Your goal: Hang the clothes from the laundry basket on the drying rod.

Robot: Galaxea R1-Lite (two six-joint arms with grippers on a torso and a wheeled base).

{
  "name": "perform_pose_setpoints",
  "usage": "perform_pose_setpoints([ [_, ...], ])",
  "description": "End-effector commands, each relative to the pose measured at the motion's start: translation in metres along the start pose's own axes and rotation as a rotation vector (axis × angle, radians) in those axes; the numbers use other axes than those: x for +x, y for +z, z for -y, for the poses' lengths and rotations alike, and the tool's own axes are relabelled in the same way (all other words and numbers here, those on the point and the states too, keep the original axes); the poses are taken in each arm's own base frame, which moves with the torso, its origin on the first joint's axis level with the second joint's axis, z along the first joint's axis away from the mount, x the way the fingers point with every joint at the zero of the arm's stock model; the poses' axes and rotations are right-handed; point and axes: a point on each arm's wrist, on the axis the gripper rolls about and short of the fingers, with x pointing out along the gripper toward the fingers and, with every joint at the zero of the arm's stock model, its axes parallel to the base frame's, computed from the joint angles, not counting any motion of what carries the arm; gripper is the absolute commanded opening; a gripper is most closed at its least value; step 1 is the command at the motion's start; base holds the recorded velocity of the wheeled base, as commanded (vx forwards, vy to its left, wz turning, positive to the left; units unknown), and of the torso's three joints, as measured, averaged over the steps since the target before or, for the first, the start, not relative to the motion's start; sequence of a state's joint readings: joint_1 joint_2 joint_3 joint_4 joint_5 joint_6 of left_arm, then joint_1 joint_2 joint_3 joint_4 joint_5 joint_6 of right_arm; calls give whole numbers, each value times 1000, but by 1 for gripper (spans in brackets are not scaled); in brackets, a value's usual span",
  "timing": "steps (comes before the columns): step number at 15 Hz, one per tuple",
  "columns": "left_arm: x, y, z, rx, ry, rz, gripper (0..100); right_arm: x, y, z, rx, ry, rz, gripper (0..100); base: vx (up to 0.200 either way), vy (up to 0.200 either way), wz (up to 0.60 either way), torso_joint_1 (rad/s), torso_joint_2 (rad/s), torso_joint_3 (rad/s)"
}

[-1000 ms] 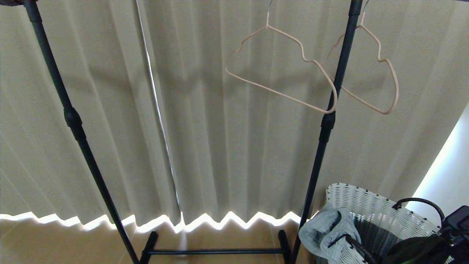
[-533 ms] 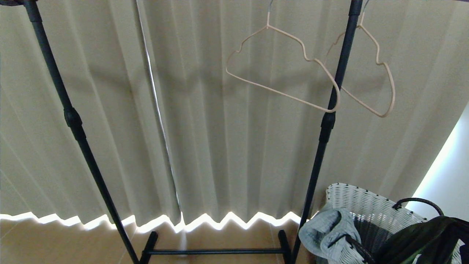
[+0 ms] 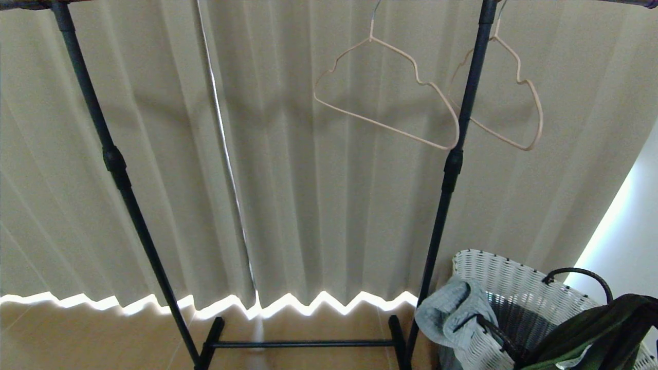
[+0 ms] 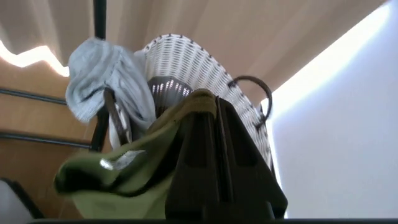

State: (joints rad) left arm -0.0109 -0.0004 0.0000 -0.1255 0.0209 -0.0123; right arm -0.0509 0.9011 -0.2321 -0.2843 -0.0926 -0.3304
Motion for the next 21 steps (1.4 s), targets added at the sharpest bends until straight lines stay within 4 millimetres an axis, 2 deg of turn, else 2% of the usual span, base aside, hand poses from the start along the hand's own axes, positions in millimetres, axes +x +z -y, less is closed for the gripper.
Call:
perform_pose_setpoints([
  [1,0,0,0,0,1,0,100,1,2,0,-2,3,1,0,-200,0,0,-7,-2,2],
  [9,0,0,0,0,-2,0,100,3,2,0,-4,8,-9,0,-200,0,0,1,2,2],
  [21,0,0,0,0,-2,0,100,3,6,-2,-14,35,6,0,0,0,0,0,0,0],
])
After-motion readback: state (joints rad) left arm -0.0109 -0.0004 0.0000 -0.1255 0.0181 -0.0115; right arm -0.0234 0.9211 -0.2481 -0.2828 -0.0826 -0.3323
